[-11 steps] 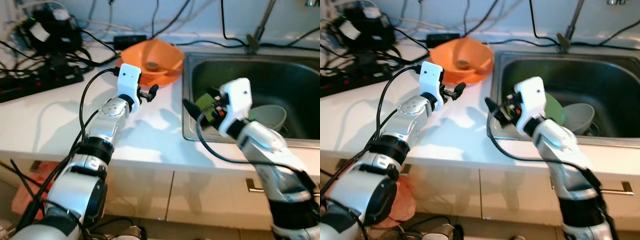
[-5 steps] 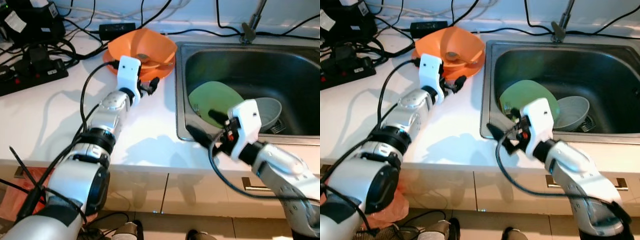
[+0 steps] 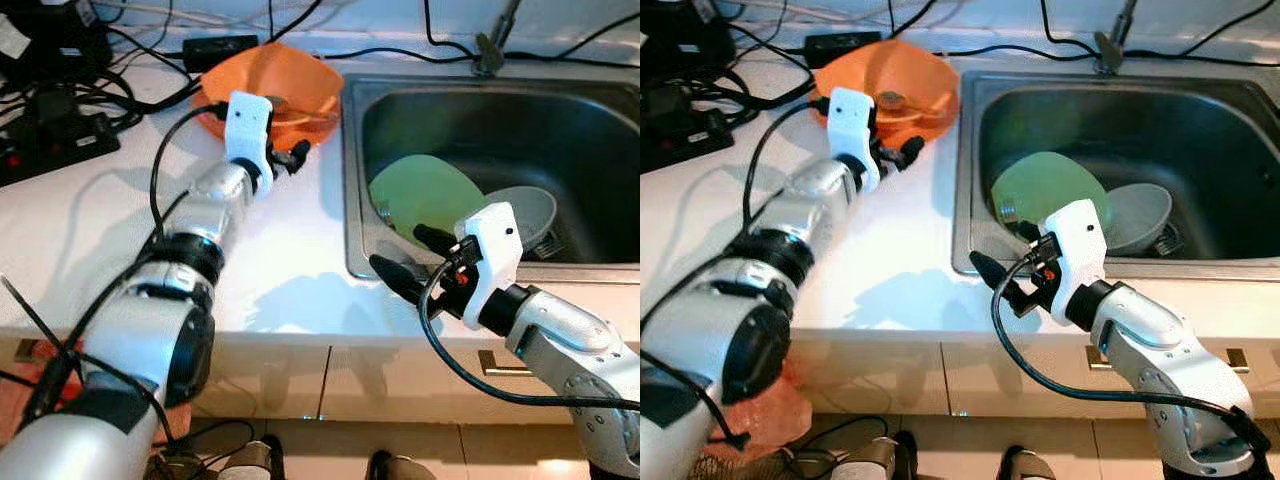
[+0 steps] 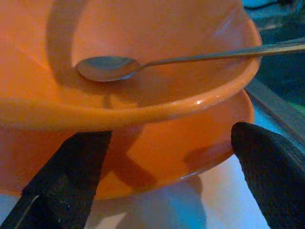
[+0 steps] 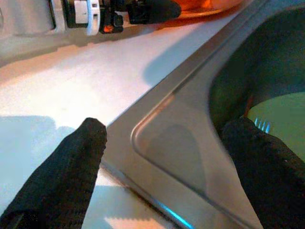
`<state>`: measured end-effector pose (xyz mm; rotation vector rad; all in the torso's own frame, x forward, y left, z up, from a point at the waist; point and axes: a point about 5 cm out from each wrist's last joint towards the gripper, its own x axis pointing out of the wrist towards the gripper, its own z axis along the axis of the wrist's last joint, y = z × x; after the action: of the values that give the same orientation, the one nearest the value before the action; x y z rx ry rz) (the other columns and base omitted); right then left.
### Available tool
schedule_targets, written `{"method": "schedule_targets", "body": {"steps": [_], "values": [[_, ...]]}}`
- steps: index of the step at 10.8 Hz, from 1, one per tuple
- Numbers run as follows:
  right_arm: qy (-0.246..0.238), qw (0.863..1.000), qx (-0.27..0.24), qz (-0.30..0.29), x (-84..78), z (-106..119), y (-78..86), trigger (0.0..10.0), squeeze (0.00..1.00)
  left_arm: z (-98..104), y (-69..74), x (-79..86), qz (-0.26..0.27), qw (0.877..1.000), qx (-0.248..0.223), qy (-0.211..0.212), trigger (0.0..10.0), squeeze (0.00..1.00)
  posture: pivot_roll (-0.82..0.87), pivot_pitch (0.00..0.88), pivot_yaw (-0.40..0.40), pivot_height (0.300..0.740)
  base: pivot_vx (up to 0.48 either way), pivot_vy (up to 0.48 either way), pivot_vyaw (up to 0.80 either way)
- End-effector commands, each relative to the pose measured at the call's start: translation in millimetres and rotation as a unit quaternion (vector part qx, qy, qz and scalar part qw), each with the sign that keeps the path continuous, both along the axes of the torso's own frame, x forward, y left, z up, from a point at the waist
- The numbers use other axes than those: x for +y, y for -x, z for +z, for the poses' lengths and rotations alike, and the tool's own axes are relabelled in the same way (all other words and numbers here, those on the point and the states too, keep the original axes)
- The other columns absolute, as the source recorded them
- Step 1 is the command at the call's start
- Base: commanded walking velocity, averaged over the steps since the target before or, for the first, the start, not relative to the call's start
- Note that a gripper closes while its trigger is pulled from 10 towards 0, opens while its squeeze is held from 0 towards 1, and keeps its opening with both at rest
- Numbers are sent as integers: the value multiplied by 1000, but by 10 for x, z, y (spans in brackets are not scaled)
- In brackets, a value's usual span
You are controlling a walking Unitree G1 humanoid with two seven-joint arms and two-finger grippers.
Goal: Kitchen organization
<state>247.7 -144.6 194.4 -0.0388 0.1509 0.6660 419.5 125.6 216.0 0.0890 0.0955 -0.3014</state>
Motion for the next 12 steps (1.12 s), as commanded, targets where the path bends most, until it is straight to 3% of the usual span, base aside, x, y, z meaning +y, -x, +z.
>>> {"method": "schedule_targets", "body": {"steps": [1, 3, 5, 12], "values": [[3, 1000, -5, 0, -16, 48, 10, 10000, 0, -207, 28, 96, 19, 998, 58, -35, 10000, 0, -98, 188, 11, 740, 0, 0, 0], [3, 1000, -3, 5, 0, 56, 6, 10000, 0, -233, 45, 148, -18, 992, 105, -71, 10000, 0, -93, 185, 10, 740, 0, 0, 0], [3, 1000, -4, 5, 1, 59, -21, 10000, 0, -193, 49, 252, -34, 987, 118, -102, 10000, 0, -80, 182, 11, 740, 0, 0, 0], [2, 1000, -11, 2, 4, 76, -96, 10000, 0, -228, 85, 317, -69, 978, 152, -128, 10000, 0, -50, 172, 18, 740, 0, 0, 0]]}}
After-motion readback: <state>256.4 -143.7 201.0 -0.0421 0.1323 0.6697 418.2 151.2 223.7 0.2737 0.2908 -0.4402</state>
